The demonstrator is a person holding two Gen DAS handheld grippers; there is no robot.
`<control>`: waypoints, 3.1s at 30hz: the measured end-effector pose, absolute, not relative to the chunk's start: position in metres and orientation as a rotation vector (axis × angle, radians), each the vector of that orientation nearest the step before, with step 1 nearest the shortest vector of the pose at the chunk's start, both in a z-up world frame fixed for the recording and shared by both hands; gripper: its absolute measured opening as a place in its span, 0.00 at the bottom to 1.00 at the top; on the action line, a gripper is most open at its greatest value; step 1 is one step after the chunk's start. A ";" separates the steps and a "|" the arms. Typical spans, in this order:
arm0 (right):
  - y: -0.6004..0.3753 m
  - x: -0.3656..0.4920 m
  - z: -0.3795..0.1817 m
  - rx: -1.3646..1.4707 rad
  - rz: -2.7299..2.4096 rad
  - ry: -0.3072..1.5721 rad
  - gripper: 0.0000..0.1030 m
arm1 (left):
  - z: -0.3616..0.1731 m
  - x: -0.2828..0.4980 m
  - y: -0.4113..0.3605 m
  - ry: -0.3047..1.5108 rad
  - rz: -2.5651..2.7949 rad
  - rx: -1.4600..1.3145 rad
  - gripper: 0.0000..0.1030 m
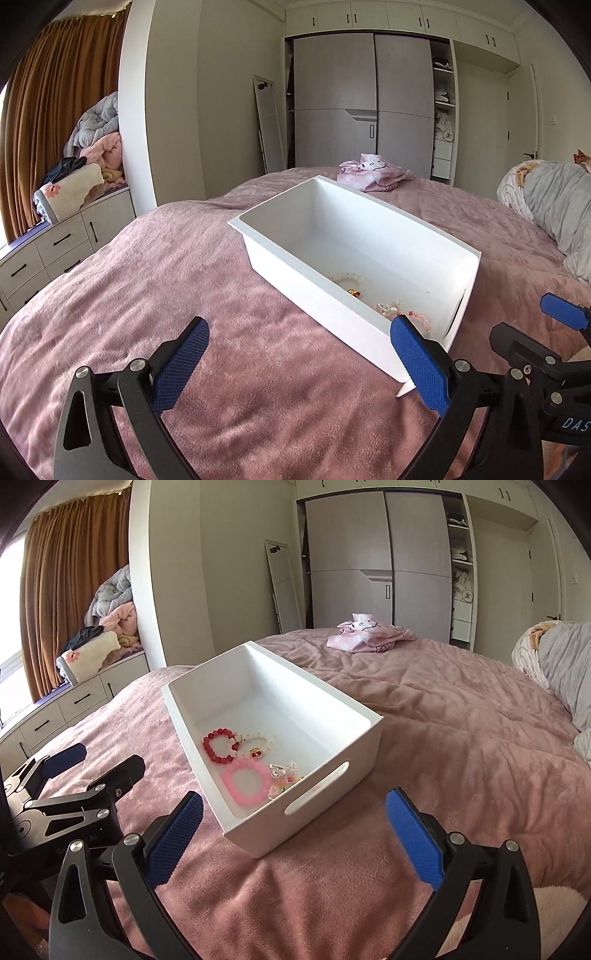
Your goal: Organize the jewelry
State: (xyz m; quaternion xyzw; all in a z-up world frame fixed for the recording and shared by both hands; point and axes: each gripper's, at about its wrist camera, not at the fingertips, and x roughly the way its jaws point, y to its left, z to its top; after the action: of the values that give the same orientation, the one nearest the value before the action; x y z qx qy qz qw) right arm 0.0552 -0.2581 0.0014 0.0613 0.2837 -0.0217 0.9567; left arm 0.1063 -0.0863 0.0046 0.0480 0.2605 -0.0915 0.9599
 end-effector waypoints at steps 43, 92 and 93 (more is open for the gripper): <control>-0.244 0.057 -0.006 0.065 -0.060 0.578 0.95 | -0.003 0.107 -0.083 0.548 -0.192 0.149 0.96; -0.247 0.056 -0.009 0.071 -0.065 0.587 0.95 | -0.003 0.104 -0.077 0.502 -0.171 0.120 0.96; -0.247 0.056 -0.009 0.072 -0.064 0.587 0.95 | -0.003 0.104 -0.078 0.504 -0.171 0.123 0.96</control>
State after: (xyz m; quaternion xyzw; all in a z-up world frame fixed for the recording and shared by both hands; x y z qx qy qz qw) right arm 0.0562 -0.2470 -0.0092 0.0352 0.2892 -0.0314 0.9561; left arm 0.1038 -0.0777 -0.0032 0.0606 0.2490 -0.0843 0.9629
